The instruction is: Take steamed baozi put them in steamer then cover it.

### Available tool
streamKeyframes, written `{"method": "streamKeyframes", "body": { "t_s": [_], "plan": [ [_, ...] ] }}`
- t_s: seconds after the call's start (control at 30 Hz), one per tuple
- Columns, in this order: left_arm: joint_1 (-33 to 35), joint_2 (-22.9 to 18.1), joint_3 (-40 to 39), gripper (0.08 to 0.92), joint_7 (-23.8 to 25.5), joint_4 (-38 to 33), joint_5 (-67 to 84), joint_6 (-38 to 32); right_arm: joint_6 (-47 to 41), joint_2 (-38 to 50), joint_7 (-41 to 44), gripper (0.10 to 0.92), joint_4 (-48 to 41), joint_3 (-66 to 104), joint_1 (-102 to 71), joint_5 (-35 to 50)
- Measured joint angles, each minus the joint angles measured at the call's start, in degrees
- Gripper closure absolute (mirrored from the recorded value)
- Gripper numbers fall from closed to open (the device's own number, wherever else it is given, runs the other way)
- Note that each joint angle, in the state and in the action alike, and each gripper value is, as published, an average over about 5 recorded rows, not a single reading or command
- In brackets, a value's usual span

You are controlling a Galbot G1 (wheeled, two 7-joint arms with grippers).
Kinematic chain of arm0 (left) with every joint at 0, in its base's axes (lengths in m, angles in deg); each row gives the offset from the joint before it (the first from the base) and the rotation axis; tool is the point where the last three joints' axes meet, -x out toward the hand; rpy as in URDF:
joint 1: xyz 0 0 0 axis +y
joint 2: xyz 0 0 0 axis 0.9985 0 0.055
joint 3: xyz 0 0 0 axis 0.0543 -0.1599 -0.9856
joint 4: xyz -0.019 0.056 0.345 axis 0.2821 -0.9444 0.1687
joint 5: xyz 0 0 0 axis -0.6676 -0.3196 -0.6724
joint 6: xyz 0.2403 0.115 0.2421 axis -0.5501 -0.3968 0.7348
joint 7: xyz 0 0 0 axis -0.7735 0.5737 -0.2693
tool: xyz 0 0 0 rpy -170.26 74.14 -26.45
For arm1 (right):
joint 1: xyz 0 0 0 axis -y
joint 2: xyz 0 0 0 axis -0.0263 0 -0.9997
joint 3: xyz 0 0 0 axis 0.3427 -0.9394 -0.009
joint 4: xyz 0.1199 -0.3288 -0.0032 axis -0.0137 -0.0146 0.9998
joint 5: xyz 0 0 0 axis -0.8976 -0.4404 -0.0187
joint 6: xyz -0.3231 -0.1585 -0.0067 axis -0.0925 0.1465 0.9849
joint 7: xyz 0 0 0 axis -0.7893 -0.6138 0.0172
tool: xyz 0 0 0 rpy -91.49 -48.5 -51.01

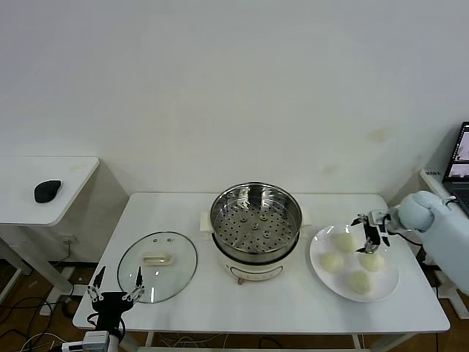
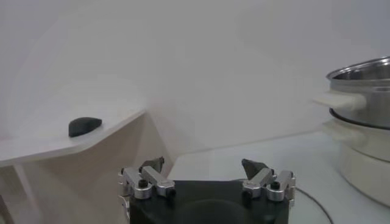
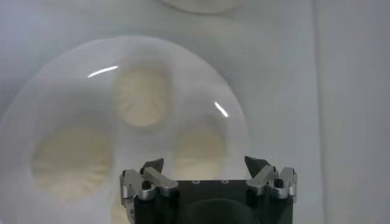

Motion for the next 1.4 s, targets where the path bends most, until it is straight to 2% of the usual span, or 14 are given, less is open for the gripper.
{"method": "streamKeyframes", "body": {
  "t_s": [0.43,0.53,0.97,1.4],
  "plan": [
    [-0.31,0.31,0.14,0.177,-0.01,0.18,-0.12,-0.04,-0.59,-4.74,-0.82,0.207,-6.86,-2.99,2.31,-2.22],
    [-0.37,0.29,0.15,0.177,-0.02,0.28,-0.15,-0.10,-0.68,-5.71,-0.99,0.229,-8.08,-3.29,2.50,-2.67],
    [-0.42,0.31,0.36,0.177,-0.08,0.21,-0.26,-0.14,-0.63,-7.16,-0.97,0.417,-9.86,-4.04,2.94,-3.63],
    [-0.67,0.54,0.23,0.177,0.03,-0.02,-0.03,-0.05,-1.13,-2.07,-0.05,0.457,-4.13,-7.61,7.21,0.30]
  ]
}}
